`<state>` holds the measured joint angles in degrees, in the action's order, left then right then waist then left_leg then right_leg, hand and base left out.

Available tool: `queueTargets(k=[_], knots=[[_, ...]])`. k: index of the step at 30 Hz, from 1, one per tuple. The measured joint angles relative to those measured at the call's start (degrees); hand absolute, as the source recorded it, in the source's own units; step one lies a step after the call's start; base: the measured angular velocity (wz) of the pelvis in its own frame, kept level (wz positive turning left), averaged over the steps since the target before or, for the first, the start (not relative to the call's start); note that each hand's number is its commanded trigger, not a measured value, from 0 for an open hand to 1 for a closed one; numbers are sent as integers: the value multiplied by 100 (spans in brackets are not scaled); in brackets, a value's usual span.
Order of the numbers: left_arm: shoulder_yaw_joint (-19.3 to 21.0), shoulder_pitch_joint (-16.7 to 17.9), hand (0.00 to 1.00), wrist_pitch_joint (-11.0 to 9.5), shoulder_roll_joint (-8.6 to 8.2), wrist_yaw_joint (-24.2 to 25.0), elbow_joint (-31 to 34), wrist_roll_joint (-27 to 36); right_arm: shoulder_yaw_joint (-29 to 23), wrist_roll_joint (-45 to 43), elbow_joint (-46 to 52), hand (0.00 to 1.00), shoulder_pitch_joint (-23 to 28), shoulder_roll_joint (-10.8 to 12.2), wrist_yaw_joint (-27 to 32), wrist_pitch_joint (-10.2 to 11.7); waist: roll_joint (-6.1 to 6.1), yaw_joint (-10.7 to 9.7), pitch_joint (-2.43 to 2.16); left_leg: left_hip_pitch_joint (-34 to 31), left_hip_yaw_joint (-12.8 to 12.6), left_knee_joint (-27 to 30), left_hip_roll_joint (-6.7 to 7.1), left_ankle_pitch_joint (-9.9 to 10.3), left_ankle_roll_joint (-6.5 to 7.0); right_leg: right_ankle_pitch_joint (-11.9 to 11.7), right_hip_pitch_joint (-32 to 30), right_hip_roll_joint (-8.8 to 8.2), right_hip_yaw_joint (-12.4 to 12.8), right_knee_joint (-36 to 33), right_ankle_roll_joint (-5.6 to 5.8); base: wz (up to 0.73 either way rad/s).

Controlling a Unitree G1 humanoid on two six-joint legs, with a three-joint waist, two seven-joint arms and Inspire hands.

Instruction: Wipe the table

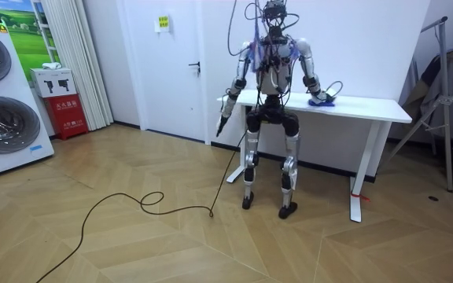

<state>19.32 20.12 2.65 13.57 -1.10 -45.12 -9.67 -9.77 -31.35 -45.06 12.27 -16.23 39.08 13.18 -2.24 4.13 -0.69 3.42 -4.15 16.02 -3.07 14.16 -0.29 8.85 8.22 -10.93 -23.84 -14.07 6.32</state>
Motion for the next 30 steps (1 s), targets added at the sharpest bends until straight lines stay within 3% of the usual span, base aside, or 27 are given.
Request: queueTargets(k=[2, 4, 5, 6, 7, 8, 9, 10, 11, 12, 13, 14, 15, 16, 17, 18, 19, 20, 21, 22, 23, 24, 25, 27, 28, 30], knots=[[33, -26, 0, -128, 84, -67, 115, 54, -118, 210, -178, 100, 46, -28, -3, -58, 52, -42, -31, 1, -44, 172, -137, 130, 28, -85, -70, -27, 82, -193, 50, -23], [-63, -84, 0, -186, 64, -95, 121, 123, -83, 345, -163, 100, -28, -11, -46, -208, 117, -39, -54, -2, -45, 199, -252, 138, 16, -51, -290, -157, 167, -592, 53, -9], [-244, -128, 0, -252, 33, -88, 100, 142, -24, 362, -157, 100, -115, 23, -73, -369, 194, 10, -59, -2, -52, 243, -379, 157, -24, -9, -373, -288, 326, -694, 46, -21], [-478, -181, 0, -331, 43, -72, -10, 285, 85, 407, -118, 100, -220, 76, -84, -562, 245, 123, -46, -3, -70, 292, -522, 177, -101, -11, -461, -396, 571, -676, 45, -29], [-540, -254, 0, -354, 38, -62, -89, 324, 153, 424, -112, 100, -306, 119, -94, -676, 247, 187, -45, -12, -107, 312, -590, 180, -145, -18, -521, -447, 689, -635, 40, -50], [-637, -414, 0, -361, -2, -48, -322, 341, 215, 425, -87, 100, -581, 255, -146, -916, 247, 357, -43, -62, -203, 395, -761, 209, -249, -51, -638, -533, 821, -522, 35, -55], [-740, -612, 0, -347, -30, -39, -600, 360, 362, 423, -12, 100, -983, 402, -300, -1273, 232, 464, -34, -142, -216, 455, -893, 206, -375, -116, -712, -611, 799, -395, 47, -53], [-781, -703, 0, -331, -56, -33, -711, 382, 495, 399, 68, 100, -1214, 464, -443, -1439, 228, 504, -32, -208, -227, 499, -972, 199, -441, -171, -750, -626, 798, -334, 43, -48], [-888, -844, 0, -306, -87, -4, -805, 389, 866, 275, 155, 100, -1759, 563, -785, -1622, 213, 656, -22, -327, -305, 554, -1110, 171, -590, -318, -871, -641, 787, -274, 49, -43], [-945, -908, 0, -306, -83, 34, -824, 414, 1112, 147, 155, 100, -2091, 607, -964, -1689, 187, 761, -10, -373, -366, 563, -1173, 139, -676, -386, -963, -633, 792, -274, 51, -61], [-1029, -990, 0, -300, -54, 65, -823, 531, 1592, -41, 138, 100, -2837, 703, -1306, -1689, 110, 940, 73, -450, -448, 562, -1292, 59, -871, -441, -1124, -572, 781, -332, 43, -38], [-1066, -1126, 0, -292, -12, 78, -713, 565, 1858, -220, 62, 100, -3489, 754, -1549, -1488, -6, 1046, 156, -640, -417, 561, -1426, -54, -1088, -317, -1241, -523, 510, -526, 273, 0], [-1123, -1129, 0, -288, -156, 86, -533, 578, 1940, -303, 15, 100, -3875, 684, -1672, -1295, 190, 1157, 141, -841, -129, 542, -1720, -193, -1241, -114, -1413, -232, 223, -840, 81, 41], [-1201, -1093, 0, -290, -160, 115, -419, 588, 1960, -301, 29, 100, -3973, 678, -1678, -1268, 212, 1148, 139, -918, -24, 466, -1794, -297, -1183, 73, -1483, -130, 159, -932, 52, 66], [-1322, -876, 0, -250, -176, 195, -259, 685, 1976, -339, 25, 100, -3962, 660, -1701, -1252, 214, 1142, 130, -963, 9, 318, -1881, -574, -936, 327, -1515, -39, 21, -1102, -67, 64], [-1327, -578, 0, -203, -239, 257, -114, 680, 1962, -455, 23, 100, -3698, 611, -1739, -1263, 196, 1105, 123, -956, -34, 347, -1862, -781, -880, 445, -1407, 6, -63, -1101, -149, 55], [-1321, -450, 0, -183, -267, 289, -88, 680, 1962, -510, -6, 100, -3513, 559, -1757, -1261, 190, 1046, 127, -948, -49, 388, -1783, -795, -877, 472, -1326, 18, -124, -1057, -174, 54], [-1308, -287, 0, -105, -306, 312, -95, 691, 1838, -481, 110, 100, -3023, 436, -1604, -1086, 128, 912, 157, -934, -138, 433, -1570, -790, -871, 501, -1178, 36, -166, -926, -196, 54], [-1231, -112, 0, -91, -343, 312, -95, 658, 1635, -513, 303, 100, -2581, 349, -1468, -894, 156, 690, 144, -863, -242, 433, -1350, -760, -826, 499, -1010, 47, -151, -749, -200, 52], [-1221, -46, 0, -89, -343, 313, -95, 644, 1523, -535, 327, 100, -2438, 307, -1409, -812, 84, 590, 177, -821, -296, 425, -1255, -739, -791, 493, -920, 58, -146, -653, -204, 39], [-1150, 41, 0, -92, -343, 313, -93, 585, 1305, -565, 325, 100, -2156, 214, -1299, -660, 116, 422, 165, -741, -331, 410, -1027, -642, -692, 471, -752, 69, -125, -471, -189, 29], [-1093, 60, 0, -94, -343, 313, -94, 557, 1168, -547, 325, 100, -1998, 180, -1230, -586, 108, 348, 141, -696, -338, 372, -895, -597, -644, 452, -663, 71, -108, -378, -178, 38], [-950, 53, 0, -98, -341, 313, -87, 499, 870, -503, 310, 100, -1706, 117, -1084, -442, 127, 222, 80, -580, -417, 261, -719, -538, -601, 435, -523, 104, 22, -214, -154, 18], [-738, 66, 0, -122, -351, 310, -87, 500, 580, -498, 174, 100, -1468, 22, -837, -252, 175, 235, 31, -300, -648, -18, -713, -529, -620, 410, -473, 133, 216, -138, -117, -24], [-580, 65, 0, -126, -345, 308, -87, 499, 484, -466, 79, 100, -1388, 0, -672, -163, 173, 193, 32, -228, -804, -49, -712, -525, -626, 355, -452, 137, 312, -73, -93, -38], [-317, -13, 0, -137, -333, 290, -85, 503, 181, -373, 84, 100, -1076, 19, -346, -63, 156, 61, 14, -188, -841, -159, -645, -522, -630, 238, -388, 120, 310, 80, -30, -11]])
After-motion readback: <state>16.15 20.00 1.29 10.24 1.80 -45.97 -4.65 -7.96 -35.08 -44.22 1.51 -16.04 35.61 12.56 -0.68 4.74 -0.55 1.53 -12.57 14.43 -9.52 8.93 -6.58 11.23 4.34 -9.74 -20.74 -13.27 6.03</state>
